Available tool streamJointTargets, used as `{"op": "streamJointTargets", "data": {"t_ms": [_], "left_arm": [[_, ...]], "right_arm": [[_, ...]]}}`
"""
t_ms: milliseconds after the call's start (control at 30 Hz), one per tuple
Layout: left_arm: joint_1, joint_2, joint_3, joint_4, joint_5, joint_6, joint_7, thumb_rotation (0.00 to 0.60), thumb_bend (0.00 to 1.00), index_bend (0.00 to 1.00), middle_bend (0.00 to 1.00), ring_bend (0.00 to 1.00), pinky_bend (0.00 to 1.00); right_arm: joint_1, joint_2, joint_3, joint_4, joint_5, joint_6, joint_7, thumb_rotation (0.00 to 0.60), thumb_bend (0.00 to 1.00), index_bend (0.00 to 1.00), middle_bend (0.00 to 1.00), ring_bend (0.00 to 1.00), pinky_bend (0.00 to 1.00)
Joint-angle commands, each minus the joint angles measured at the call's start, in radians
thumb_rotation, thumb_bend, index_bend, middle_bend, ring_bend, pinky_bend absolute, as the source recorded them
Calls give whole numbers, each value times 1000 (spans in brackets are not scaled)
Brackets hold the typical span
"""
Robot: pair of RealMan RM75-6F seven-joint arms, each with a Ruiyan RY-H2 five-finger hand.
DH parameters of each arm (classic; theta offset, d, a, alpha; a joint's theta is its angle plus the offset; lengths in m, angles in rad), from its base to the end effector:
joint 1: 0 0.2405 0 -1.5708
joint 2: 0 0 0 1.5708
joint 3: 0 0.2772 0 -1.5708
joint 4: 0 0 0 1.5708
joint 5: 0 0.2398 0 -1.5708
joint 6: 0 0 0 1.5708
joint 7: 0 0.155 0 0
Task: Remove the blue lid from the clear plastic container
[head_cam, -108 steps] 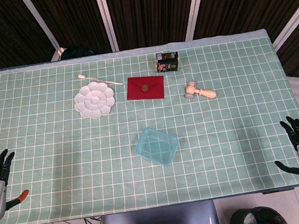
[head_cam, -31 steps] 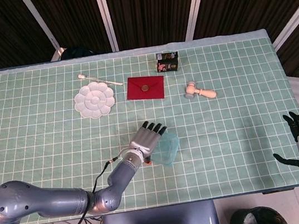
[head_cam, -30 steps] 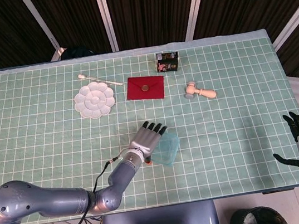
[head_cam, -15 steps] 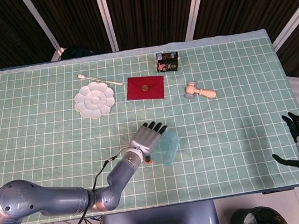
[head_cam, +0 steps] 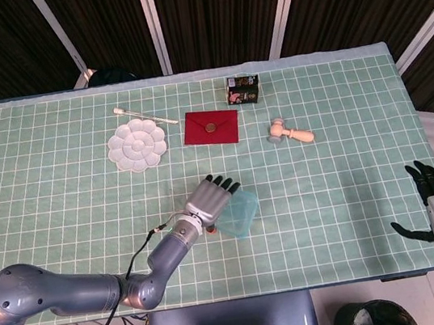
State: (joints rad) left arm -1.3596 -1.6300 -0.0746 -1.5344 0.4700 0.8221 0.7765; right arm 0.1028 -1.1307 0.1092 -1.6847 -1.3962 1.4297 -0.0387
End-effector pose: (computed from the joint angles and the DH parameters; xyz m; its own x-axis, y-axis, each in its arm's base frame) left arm -0.0026 0.3782 -0.1187 0.7578 0.2965 0.5812 0.6078 -0.6449 -0.4634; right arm -0.3320 -0.2141 0.1357 0.3363 -0.0025 0.9418 -0.9398 0.0631 0.3357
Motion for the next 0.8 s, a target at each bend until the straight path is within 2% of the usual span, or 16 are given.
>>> {"op": "streamJointTargets", "data": {"t_ms": [33, 433, 800], "left_arm": [[10, 14, -2, -10, 12, -11, -23, 600, 203, 213, 257, 239, 361], [23, 66, -39, -44, 27, -116, -158, 600, 203, 214, 251, 237, 361], [-34, 93, -17, -32, -13, -198, -200, 600, 203, 214, 246, 234, 359]], "right_arm": [[5, 0, 5, -15, -8, 6, -7, 600, 260, 0, 0, 0, 0], [67, -59, 8, -125, -44, -39, -117, 600, 260, 0, 0, 0, 0], [132, -234, -19, -165, -67, -107, -260, 600, 259, 0, 0, 0, 0]]}}
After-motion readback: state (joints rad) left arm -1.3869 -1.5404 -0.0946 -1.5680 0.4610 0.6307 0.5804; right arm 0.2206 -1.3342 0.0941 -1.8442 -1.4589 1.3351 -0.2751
